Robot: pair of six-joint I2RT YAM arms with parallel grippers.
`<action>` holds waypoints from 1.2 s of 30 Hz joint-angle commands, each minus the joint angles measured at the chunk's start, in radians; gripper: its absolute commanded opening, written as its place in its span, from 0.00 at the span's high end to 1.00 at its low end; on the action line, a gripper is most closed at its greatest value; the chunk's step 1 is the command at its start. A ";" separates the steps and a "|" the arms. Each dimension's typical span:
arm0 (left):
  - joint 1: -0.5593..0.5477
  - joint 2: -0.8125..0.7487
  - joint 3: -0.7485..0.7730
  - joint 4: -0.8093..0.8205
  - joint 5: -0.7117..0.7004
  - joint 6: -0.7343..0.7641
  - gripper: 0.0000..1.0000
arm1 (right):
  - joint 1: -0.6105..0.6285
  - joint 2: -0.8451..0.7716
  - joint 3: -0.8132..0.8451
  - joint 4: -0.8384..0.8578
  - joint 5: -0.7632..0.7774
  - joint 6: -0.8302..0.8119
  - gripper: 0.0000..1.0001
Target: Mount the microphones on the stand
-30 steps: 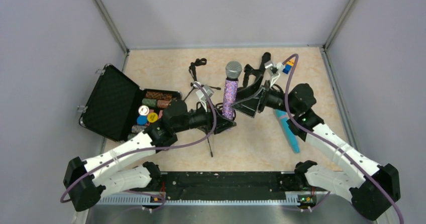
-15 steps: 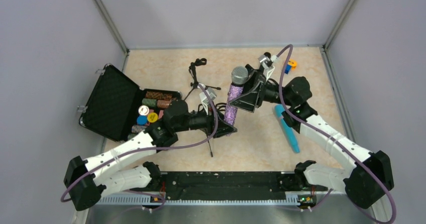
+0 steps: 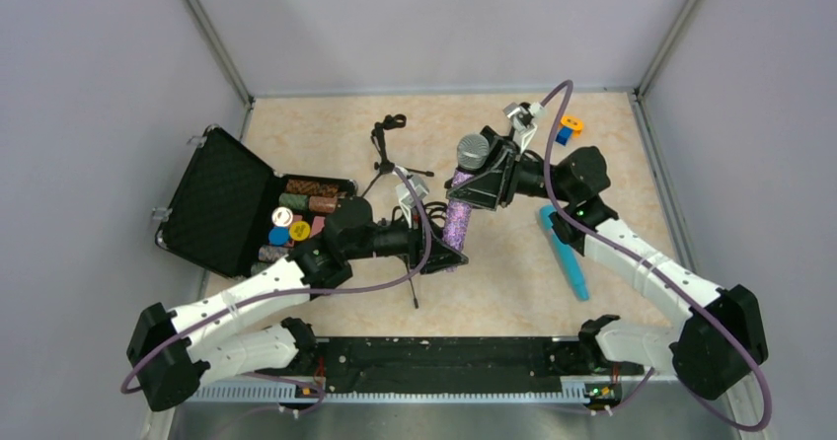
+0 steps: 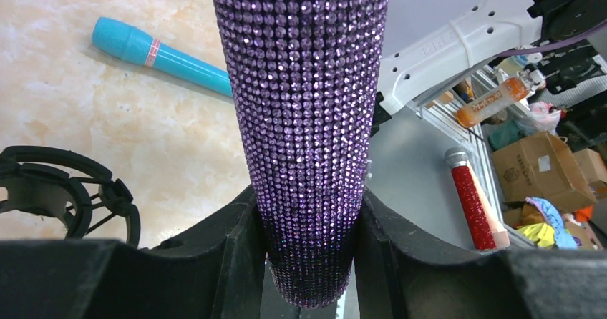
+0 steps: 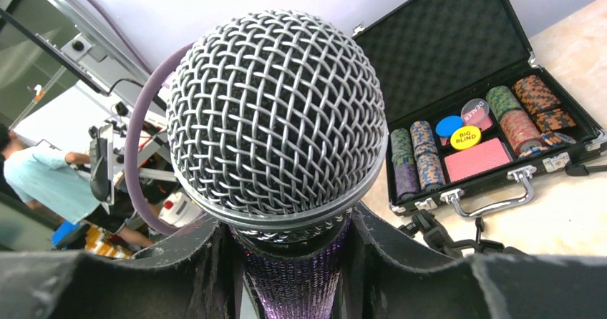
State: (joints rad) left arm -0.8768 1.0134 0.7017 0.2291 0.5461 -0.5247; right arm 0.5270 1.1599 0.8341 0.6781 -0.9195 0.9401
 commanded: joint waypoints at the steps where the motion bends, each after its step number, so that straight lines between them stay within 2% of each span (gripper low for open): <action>1: 0.001 -0.008 -0.007 0.105 0.007 -0.007 1.00 | -0.009 0.002 0.046 0.064 -0.033 0.010 0.74; 4: 0.001 -0.021 -0.020 0.120 -0.016 -0.013 1.00 | -0.010 -0.006 0.046 0.043 -0.035 -0.006 1.00; 7: 0.001 -0.035 -0.034 0.123 -0.049 -0.014 0.98 | -0.010 -0.021 0.042 0.004 -0.022 -0.039 1.00; 10: 0.001 -0.040 -0.043 0.126 -0.091 -0.026 0.61 | -0.009 -0.040 0.025 -0.010 0.016 -0.070 1.00; 12: 0.001 -0.038 -0.044 0.137 -0.112 -0.039 0.45 | -0.010 -0.048 0.014 -0.012 0.042 -0.081 1.00; 14: 0.001 -0.031 -0.045 0.145 -0.121 -0.051 0.34 | -0.009 -0.055 -0.002 -0.016 0.052 -0.092 1.00; 18: 0.001 -0.020 -0.055 0.182 -0.159 -0.075 0.18 | -0.010 -0.073 -0.031 -0.072 0.082 -0.134 1.00; 25: 0.002 -0.019 -0.048 0.219 -0.270 -0.079 0.07 | -0.010 -0.151 -0.054 -0.225 0.158 -0.242 1.00; 31: 0.008 -0.047 -0.032 0.219 -0.363 -0.050 0.06 | -0.010 -0.251 -0.082 -0.412 0.346 -0.341 1.00; 36: 0.011 -0.077 0.004 0.168 -0.477 0.004 0.01 | -0.010 -0.294 -0.108 -0.472 0.403 -0.367 1.00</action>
State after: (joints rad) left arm -0.8719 0.9791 0.6456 0.3813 0.1967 -0.5770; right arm 0.5232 0.9051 0.7395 0.2474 -0.6052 0.6220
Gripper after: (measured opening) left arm 0.965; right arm 0.441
